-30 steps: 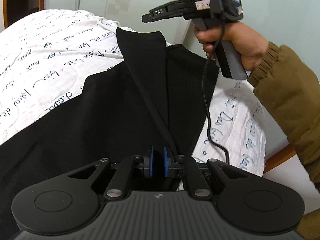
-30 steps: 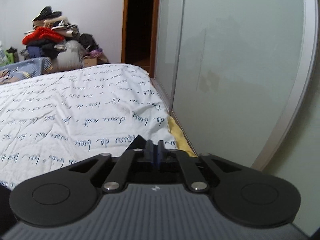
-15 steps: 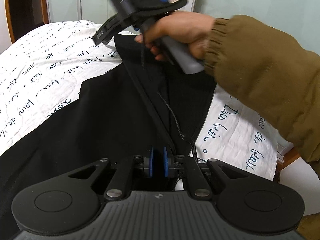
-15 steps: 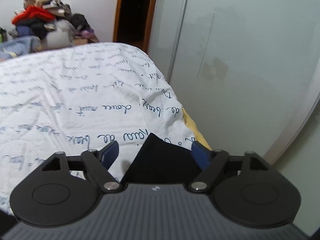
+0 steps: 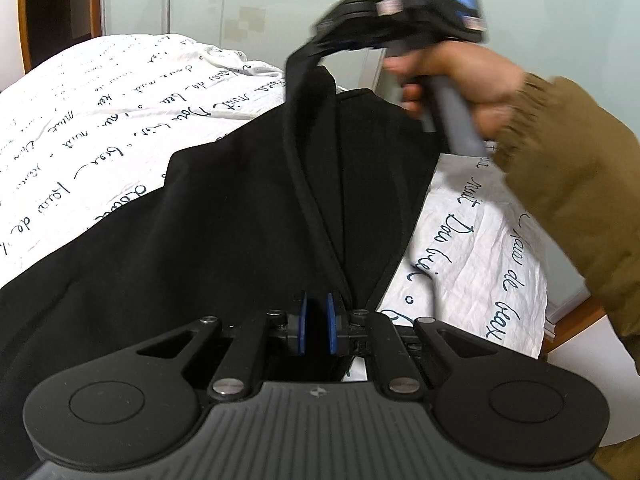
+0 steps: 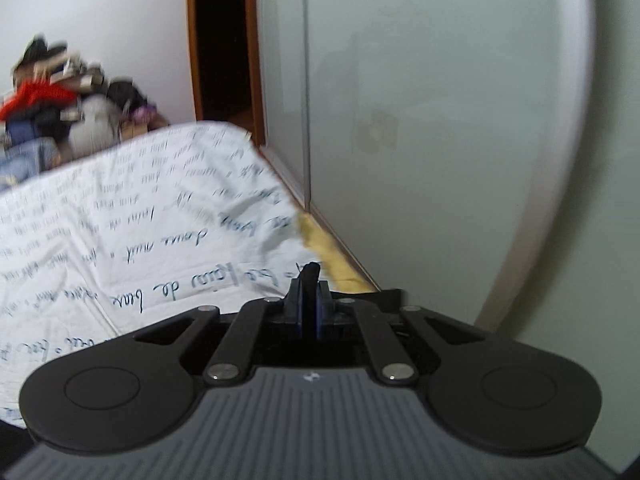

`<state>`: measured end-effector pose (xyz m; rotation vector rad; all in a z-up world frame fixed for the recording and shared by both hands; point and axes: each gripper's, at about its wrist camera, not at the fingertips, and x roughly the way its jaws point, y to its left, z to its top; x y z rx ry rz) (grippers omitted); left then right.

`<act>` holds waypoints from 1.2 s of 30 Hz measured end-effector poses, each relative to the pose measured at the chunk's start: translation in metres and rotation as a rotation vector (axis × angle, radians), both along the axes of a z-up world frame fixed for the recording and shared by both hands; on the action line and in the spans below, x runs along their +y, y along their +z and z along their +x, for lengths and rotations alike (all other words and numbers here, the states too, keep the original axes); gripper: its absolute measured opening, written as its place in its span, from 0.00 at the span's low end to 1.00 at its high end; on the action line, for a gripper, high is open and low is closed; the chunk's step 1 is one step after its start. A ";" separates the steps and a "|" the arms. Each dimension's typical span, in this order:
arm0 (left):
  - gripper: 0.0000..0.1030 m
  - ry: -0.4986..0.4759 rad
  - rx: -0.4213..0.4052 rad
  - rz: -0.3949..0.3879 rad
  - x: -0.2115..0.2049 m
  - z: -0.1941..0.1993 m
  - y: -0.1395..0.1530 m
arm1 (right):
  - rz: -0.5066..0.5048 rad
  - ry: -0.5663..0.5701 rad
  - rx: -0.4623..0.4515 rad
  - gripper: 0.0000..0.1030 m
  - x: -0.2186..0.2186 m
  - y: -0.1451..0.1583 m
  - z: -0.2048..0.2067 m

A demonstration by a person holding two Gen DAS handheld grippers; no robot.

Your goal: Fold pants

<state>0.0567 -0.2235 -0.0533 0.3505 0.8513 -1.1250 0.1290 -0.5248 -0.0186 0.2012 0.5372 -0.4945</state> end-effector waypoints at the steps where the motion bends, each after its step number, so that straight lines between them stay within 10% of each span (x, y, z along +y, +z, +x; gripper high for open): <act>1: 0.09 0.000 -0.002 0.000 0.000 0.000 0.000 | 0.011 -0.011 -0.020 0.05 -0.004 0.003 -0.012; 15: 0.09 0.004 0.011 -0.004 0.003 0.000 0.001 | 0.173 -0.199 -0.191 0.05 -0.042 -0.003 -0.147; 27: 0.10 0.034 -0.026 -0.034 0.031 -0.011 0.019 | 0.218 -0.283 -0.119 0.06 -0.053 -0.043 -0.160; 29: 0.10 0.082 -0.087 -0.030 0.047 -0.012 0.024 | 0.184 -0.309 -0.046 0.29 -0.053 -0.050 -0.153; 33: 0.10 0.246 -0.167 -0.012 0.091 -0.005 0.034 | 0.043 -0.336 -0.093 0.35 -0.024 -0.032 -0.160; 36: 0.10 0.413 -0.162 0.012 0.134 0.009 0.033 | 0.053 -0.140 -0.191 0.57 0.022 -0.014 -0.156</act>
